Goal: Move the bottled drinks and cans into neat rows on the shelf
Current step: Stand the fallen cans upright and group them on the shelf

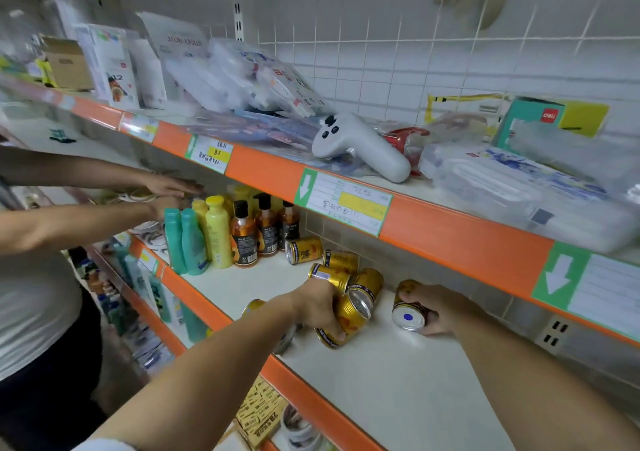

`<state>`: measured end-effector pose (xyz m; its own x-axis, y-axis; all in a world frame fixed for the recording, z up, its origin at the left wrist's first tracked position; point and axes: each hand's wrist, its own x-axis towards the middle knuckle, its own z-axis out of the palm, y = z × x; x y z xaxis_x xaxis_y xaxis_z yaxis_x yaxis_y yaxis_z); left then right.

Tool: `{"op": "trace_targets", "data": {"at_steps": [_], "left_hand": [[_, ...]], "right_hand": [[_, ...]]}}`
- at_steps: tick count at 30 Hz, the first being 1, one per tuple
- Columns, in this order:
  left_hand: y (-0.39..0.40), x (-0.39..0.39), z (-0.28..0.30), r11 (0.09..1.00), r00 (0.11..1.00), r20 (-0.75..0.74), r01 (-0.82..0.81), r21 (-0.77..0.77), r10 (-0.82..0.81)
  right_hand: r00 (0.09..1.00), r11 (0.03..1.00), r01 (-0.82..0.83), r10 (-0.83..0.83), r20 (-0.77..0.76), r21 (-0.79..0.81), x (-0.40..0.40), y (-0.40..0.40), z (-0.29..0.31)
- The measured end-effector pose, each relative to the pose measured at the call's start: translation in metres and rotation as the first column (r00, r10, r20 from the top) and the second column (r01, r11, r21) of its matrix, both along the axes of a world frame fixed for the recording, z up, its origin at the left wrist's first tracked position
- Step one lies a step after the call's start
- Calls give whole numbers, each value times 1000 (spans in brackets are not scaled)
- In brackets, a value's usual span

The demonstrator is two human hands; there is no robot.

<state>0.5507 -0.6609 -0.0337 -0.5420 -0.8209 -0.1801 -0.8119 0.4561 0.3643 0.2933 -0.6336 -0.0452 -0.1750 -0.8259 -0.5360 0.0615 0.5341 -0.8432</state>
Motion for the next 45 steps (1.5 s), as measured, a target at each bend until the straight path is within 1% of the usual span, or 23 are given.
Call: {"op": "trace_targets", "data": {"at_steps": [2, 5, 7, 11, 15, 18, 21, 25, 28, 32, 36, 40, 45], "left_hand": [[1, 1, -3, 1000, 1000, -24, -17, -12, 17], [2, 2, -5, 1000, 999, -48, -26, -10, 26], [1, 4, -8, 999, 997, -66, -31, -7, 31], [1, 8, -14, 998, 988, -143, -56, 4, 57], [-4, 9, -20, 991, 962, -239, -120, 64, 132], [-7, 9, -23, 978, 920, -341, -152, 141, 192], [-9, 9, -22, 961, 856, -458, -142, 238, 240], [-9, 8, -20, 936, 747, -610, -48, 348, 265], [-11, 6, -20, 925, 691, -674, 22, 380, 261], [-13, -1, -23, 907, 651, -720, 115, 404, 238], [-12, -13, -24, 894, 646, -733, 176, 413, 211], [-4, -30, -22, 890, 666, -719, 185, 418, 199], [15, -55, -16, 886, 697, -698, 207, 415, 165]], "right_hand": [[997, 999, -35, 36, -75, 3, -7, -3, -5], [996, 999, 0, 3, -84, 37, -9, -5, -9], [993, 999, 6, -1, -116, 44, -8, -5, -12], [995, 996, 80, -78, -65, 25, 1, -2, -11], [986, 997, 81, -79, -148, 9, 4, 8, -13], [975, 995, 94, -99, -200, -33, 6, 18, -15], [963, 988, 114, -135, -232, -101, 12, 26, -22], [930, 973, 106, -170, -327, -206, 26, 37, -27], [920, 942, 175, -260, -294, -285, 34, 41, -28], [897, 901, 266, -362, -256, -342, 37, 51, -21], [876, 882, 312, -411, -253, -352, 32, 69, -16], [867, 867, 351, -444, -226, -353, 23, 93, -15], [860, 857, 362, -459, -223, -367, 8, 128, -10]]}}
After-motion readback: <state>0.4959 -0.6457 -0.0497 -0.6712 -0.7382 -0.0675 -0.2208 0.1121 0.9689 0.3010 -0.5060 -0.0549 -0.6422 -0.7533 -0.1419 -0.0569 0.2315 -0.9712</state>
